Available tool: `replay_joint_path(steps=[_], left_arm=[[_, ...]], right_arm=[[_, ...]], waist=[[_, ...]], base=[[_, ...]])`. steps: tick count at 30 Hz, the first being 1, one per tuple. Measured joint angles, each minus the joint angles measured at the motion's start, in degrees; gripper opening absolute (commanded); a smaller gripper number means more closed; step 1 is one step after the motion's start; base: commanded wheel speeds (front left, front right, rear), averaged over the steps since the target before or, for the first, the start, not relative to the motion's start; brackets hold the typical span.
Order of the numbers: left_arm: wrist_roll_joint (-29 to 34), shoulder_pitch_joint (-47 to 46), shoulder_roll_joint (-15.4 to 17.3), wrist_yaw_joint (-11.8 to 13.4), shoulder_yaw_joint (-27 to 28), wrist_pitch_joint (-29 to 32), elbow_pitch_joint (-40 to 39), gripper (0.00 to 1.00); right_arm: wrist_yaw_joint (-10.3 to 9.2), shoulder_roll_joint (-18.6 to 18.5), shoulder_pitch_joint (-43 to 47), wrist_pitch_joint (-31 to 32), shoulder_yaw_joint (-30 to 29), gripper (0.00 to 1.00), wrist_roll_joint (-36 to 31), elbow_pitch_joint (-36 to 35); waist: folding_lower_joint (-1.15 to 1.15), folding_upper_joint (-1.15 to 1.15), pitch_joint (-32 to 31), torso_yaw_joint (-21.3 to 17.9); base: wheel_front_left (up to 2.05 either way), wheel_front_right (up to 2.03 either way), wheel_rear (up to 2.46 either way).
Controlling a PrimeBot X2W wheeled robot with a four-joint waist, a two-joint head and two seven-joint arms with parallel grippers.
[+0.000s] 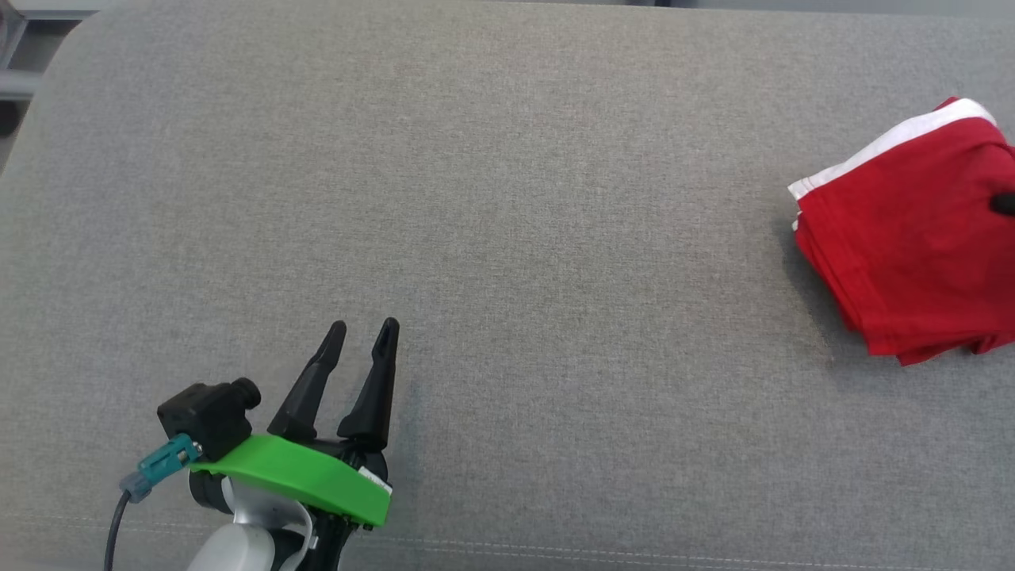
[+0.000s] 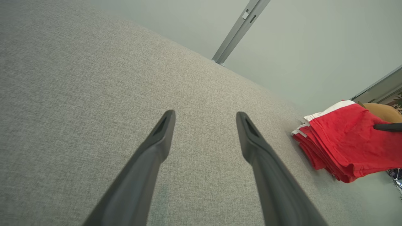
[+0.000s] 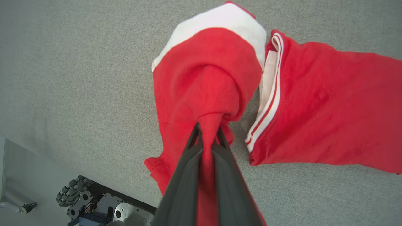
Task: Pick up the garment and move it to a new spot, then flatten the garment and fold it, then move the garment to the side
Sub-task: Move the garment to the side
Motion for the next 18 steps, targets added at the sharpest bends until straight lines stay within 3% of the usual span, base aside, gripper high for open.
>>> replay_joint_path(steps=[7,18], left_arm=[[1.14,-2.14,-0.02,0.0,-0.91,0.79,-1.26,1.0],[2.34,-5.11,-0.09,0.01,-1.1,1.6,-1.93,1.0]], right_arm=[[-1.85,-2.07,0.13,-2.07,-4.52,0.0,0.62,0.89],[-2.55,-4.72,0.34,-8.58,-8.43,0.0,-4.25,4.06]], waist=[[0.0,0.0,2.76,-1.83],[0.0,0.0,8.04,-3.04]], base=[[0.0,0.0,0.0],[0.0,0.0,0.0]])
